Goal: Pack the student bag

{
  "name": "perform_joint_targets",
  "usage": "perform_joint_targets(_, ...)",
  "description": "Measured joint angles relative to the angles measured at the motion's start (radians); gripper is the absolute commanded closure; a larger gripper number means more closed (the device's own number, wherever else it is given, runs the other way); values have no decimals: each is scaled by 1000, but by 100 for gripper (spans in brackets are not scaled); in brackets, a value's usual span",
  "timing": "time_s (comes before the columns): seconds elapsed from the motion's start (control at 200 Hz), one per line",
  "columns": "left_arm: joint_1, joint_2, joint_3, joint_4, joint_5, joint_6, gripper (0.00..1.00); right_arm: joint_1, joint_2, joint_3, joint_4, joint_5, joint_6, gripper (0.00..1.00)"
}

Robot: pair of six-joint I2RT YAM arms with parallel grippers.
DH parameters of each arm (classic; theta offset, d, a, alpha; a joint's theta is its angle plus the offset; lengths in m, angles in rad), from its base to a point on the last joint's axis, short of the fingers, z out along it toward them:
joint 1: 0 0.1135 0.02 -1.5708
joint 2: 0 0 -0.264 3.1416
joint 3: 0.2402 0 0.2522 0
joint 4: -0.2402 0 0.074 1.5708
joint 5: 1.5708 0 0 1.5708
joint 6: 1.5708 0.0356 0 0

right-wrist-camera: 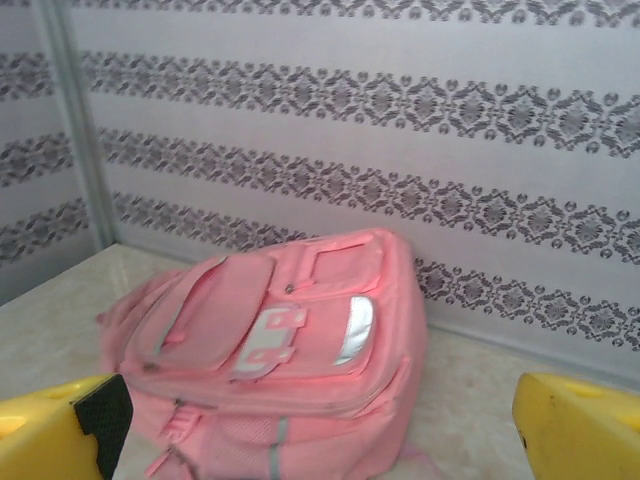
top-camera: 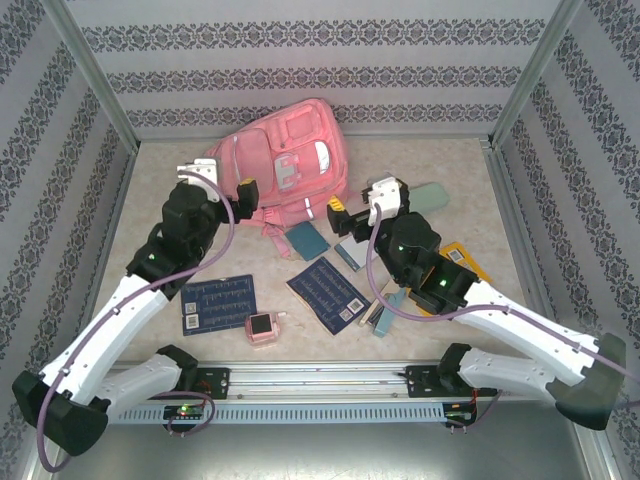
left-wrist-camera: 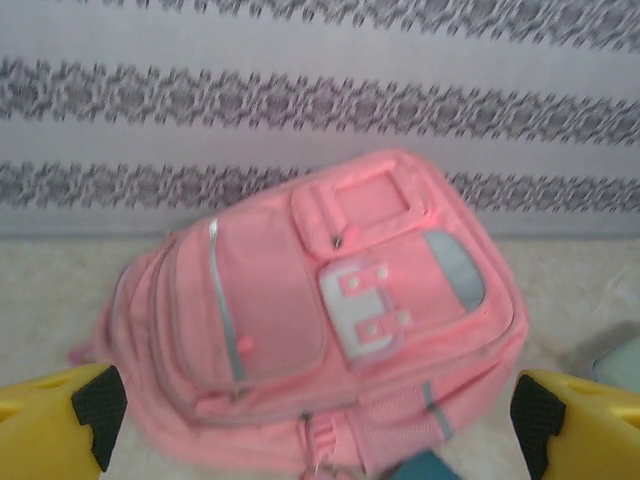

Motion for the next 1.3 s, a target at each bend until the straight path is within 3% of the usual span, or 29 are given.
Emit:
perform_joint_targets(0.1,2,15,76,-153,20,-34,0,-28,-92,-14,-131,-67,89,2)
perform_joint_targets(0.24,64,60,90,-227,76,-112,0,-243,-254,-132,-185,-219,283,2)
perform_joint_targets(0.32,150,175,153,-274,120,-165,0,-301,-230,-122,-229,-290,372,2)
perform_joint_targets(0.495,325,459,231,-275,195,-238,2,-314,-79,-95,-309,-446,507,3)
perform_joint_targets(0.65,447,661,294,-243,314,-270,17,-342,-10,-108,-303,-609,585,18)
perform_joint_targets(0.774,514,841,426,-220,399,-280,29,-360,28,-125,-273,-702,630,36)
perform_joint_targets(0.854,536,945,510,-212,438,-277,37,-360,54,-127,-266,-740,631,45)
perform_joint_targets(1.009,544,1109,660,-216,478,-253,50,-360,95,-128,-258,-782,637,48)
perform_joint_targets(1.299,544,1175,733,-269,412,-219,55,-373,119,-140,-234,-811,636,48)
